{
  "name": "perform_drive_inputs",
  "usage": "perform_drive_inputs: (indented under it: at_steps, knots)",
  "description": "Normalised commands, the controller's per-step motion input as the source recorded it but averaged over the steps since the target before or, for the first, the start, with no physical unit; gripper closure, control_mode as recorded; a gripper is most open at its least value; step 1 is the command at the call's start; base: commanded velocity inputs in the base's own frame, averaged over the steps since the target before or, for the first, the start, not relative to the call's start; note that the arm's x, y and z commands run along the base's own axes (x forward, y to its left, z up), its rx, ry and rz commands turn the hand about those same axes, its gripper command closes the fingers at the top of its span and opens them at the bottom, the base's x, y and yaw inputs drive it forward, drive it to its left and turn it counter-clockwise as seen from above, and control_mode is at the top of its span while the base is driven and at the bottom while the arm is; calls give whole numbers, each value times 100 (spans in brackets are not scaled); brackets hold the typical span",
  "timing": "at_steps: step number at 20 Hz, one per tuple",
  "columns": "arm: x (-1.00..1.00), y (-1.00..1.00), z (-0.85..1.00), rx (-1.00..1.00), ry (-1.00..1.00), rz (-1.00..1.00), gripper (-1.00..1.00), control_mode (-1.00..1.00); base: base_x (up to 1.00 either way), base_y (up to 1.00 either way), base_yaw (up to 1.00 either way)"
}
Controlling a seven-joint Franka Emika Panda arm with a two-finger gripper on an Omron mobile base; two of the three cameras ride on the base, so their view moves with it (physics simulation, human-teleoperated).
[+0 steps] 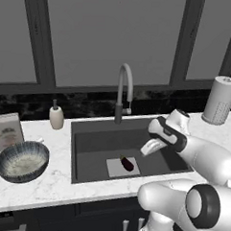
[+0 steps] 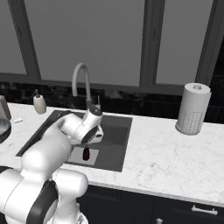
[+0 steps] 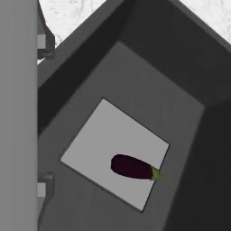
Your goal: Pick the eggplant from the sink and place it in the bowl. Then pick the bowl and place it in the microwave. Then close the microwave door and press the start button.
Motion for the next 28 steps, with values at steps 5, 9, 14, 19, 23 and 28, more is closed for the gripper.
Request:
perform_drive_inputs:
  at_steps: [5,9,14,19,23,28]
  knots:
    - [13,0,-68,9,-21,0,-100,-100,0,0,0]
    - [32,0,-35,0,-7,1,-100,-100,0,0,0]
    - [30,0,-26,1,2,1,-100,-100,0,0,0]
    - [32,0,-27,3,14,-1,-100,-100,0,0,0]
    - [30,2,-13,4,17,-8,-100,-100,0,0,0]
    - [15,0,-41,2,5,-7,-100,-100,0,0,0]
